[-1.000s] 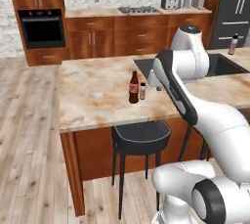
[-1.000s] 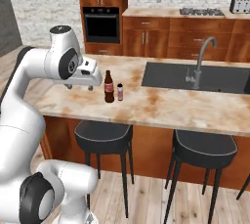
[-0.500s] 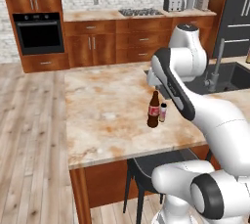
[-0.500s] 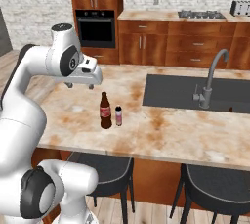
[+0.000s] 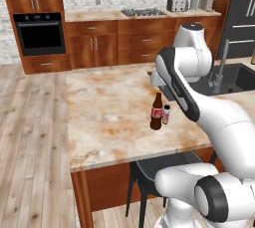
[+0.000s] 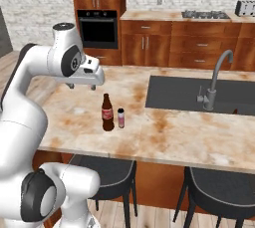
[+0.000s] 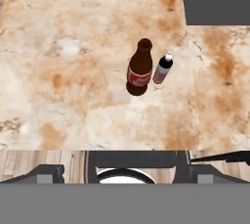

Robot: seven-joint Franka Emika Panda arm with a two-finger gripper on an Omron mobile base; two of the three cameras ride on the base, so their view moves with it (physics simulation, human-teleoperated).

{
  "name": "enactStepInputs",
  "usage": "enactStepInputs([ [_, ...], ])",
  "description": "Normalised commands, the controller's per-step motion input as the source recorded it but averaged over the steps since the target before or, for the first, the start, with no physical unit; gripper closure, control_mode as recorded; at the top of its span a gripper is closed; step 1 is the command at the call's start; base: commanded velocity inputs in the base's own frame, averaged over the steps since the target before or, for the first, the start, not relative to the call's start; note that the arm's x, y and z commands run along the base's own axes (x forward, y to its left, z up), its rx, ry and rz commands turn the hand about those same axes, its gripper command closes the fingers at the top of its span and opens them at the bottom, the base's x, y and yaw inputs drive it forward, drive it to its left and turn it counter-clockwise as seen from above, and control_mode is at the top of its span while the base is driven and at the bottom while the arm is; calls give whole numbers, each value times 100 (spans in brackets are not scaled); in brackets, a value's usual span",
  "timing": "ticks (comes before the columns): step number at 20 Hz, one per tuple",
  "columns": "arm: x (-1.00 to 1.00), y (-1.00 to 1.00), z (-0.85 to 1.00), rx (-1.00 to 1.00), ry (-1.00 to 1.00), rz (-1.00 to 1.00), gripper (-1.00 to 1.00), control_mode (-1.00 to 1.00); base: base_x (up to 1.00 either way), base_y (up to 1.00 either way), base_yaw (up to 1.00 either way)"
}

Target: Place the large bottle from the dining counter next to the other large bottle outside the sink, and place the small bottle from the dining counter next to the other small bottle inside the sink.

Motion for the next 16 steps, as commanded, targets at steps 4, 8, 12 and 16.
enactStepInputs([
  [4, 25, -13, -8, 2, 0, 2, -100, -100, 0, 0, 0],
  [8, 31, -22, -2, 1, 0, 5, -100, -100, 0, 0, 0],
  [12, 11, -12, 0, 1, 1, 3, -100, -100, 0, 0, 0],
  [16, 38, 0, 0, -2, 5, 0, -100, -100, 0, 0, 0],
])
